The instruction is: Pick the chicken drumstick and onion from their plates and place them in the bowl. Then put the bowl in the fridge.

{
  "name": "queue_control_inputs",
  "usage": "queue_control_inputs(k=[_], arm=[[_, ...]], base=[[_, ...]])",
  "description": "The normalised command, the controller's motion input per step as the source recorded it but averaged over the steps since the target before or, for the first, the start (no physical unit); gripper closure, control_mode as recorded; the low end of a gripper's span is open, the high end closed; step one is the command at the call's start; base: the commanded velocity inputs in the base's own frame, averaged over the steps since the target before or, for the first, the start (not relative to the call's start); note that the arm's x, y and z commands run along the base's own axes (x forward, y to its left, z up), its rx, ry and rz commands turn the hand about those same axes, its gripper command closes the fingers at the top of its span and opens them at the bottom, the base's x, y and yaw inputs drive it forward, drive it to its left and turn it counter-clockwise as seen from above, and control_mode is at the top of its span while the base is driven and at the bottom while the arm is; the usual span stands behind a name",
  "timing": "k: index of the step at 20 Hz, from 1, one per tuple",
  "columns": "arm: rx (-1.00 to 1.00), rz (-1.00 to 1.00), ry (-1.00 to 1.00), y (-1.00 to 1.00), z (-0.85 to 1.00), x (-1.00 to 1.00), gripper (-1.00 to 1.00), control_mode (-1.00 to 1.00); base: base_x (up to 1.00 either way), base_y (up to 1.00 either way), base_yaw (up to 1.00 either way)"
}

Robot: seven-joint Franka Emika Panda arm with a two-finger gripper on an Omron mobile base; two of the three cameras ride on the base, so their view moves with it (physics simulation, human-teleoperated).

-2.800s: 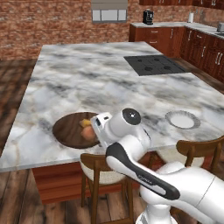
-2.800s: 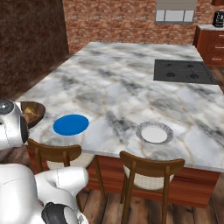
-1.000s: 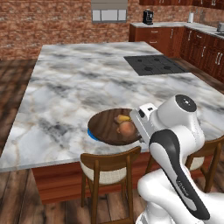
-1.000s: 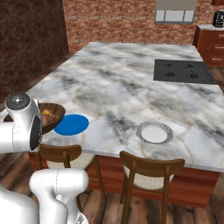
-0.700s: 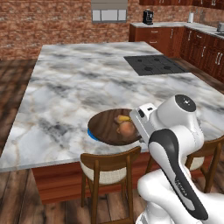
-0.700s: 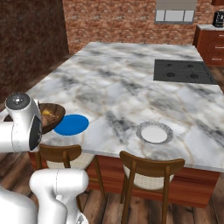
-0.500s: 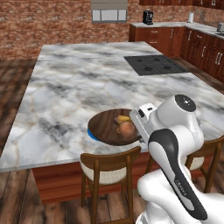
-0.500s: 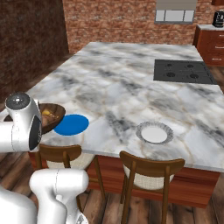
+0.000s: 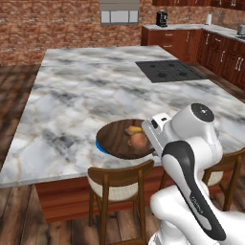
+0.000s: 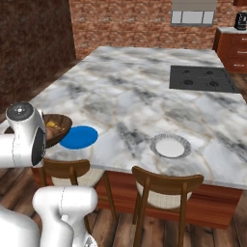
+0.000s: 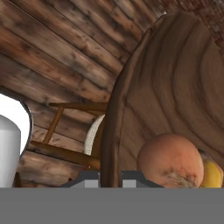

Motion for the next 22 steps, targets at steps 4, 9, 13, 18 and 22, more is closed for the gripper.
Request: queue_control_inputs(k=[4, 9, 13, 18, 22], arm=[[0.00, 0.00, 0.00, 0.00, 0.00, 0.00, 1.00, 1.00], [0.00, 0.00, 0.00, 0.00, 0.00, 0.00, 1.00, 1.00], [0.00, 0.00, 0.00, 0.00, 0.00, 0.00, 1.00, 1.00], [0.00, 0.00, 0.00, 0.00, 0.00, 0.00, 1.00, 1.00], [0.00, 0.00, 0.00, 0.00, 0.00, 0.00, 1.00, 1.00]], base=[[-0.62, -0.08, 0.01], [-0.63, -0.10, -0.04], [-0.33, -0.04, -0.27], [-0.01, 0.03, -0.91], [0.00, 0.07, -0.98]])
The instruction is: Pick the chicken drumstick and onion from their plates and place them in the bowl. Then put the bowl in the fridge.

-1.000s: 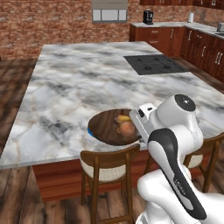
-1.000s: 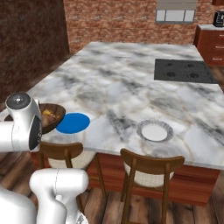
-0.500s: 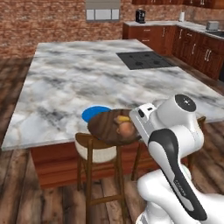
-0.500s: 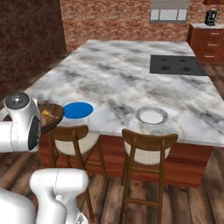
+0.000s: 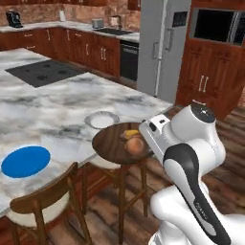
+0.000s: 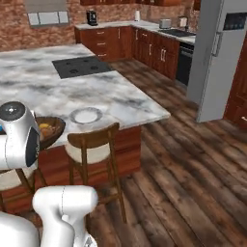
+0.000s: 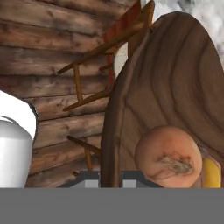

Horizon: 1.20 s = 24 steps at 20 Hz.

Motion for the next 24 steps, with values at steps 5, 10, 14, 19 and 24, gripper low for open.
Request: queue_control_inputs(k=[5, 10, 14, 19, 24], arm=[[0.00, 0.00, 0.00, 0.00, 0.00, 0.00, 1.00, 1.00], [0.00, 0.00, 0.00, 0.00, 0.00, 0.00, 1.00, 1.00], [0.00, 0.00, 0.00, 0.00, 0.00, 0.00, 1.00, 1.00], [0.00, 0.00, 0.00, 0.00, 0.00, 0.00, 1.00, 1.00], [0.00, 0.00, 0.00, 0.00, 0.00, 0.00, 1.00, 1.00]], base=[[0.00, 0.07, -0.97], [0.03, 0.03, -0.91], [0.25, 0.11, -0.76], [0.66, 0.13, -0.36], [0.83, 0.05, -0.17]])
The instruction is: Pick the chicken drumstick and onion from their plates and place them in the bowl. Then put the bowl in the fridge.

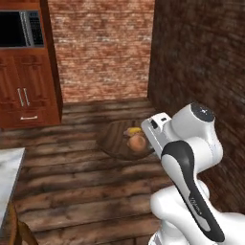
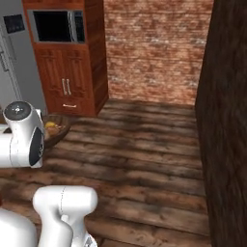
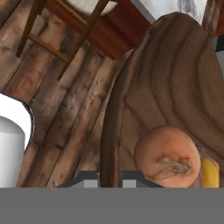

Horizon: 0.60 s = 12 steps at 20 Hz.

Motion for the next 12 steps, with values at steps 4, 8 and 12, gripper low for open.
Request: queue_control_inputs(k=[4, 8, 12], arm=[[0.00, 0.00, 0.00, 0.00, 0.00, 0.00, 1.00, 1.00], [0.00, 0.00, 0.00, 0.00, 0.00, 0.00, 1.00, 1.00], [0.00, 0.00, 0.00, 0.00, 0.00, 0.00, 1.00, 1.00]], base=[[0.93, 0.04, -0.05], [0.94, 0.11, 0.00], [0.94, 0.17, 0.00]])
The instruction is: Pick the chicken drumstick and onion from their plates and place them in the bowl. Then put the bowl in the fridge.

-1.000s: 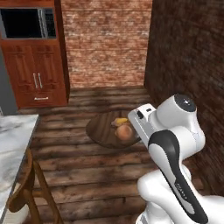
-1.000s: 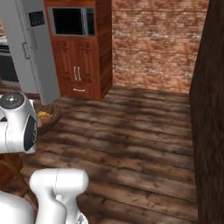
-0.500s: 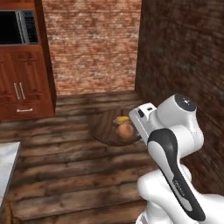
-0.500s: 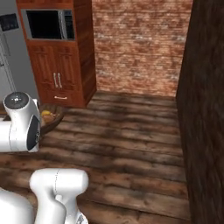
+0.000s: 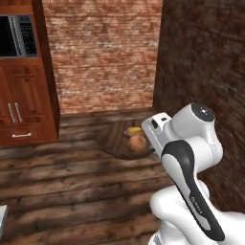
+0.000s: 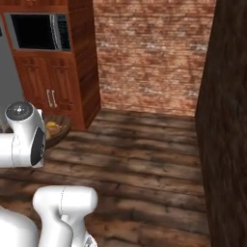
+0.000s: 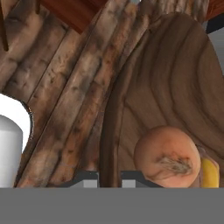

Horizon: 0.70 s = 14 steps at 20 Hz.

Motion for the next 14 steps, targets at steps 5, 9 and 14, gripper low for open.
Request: queue_control_inputs(k=[5, 9, 14], arm=[[0.00, 0.00, 0.00, 0.00, 0.00, 0.00, 1.00, 1.00], [0.00, 0.00, 0.00, 0.00, 0.00, 0.00, 1.00, 1.00], [0.00, 0.00, 0.00, 0.00, 0.00, 0.00, 1.00, 1.00]], base=[[0.94, 0.15, 0.09], [0.81, 0.02, 0.37], [0.60, 0.00, 0.63]])
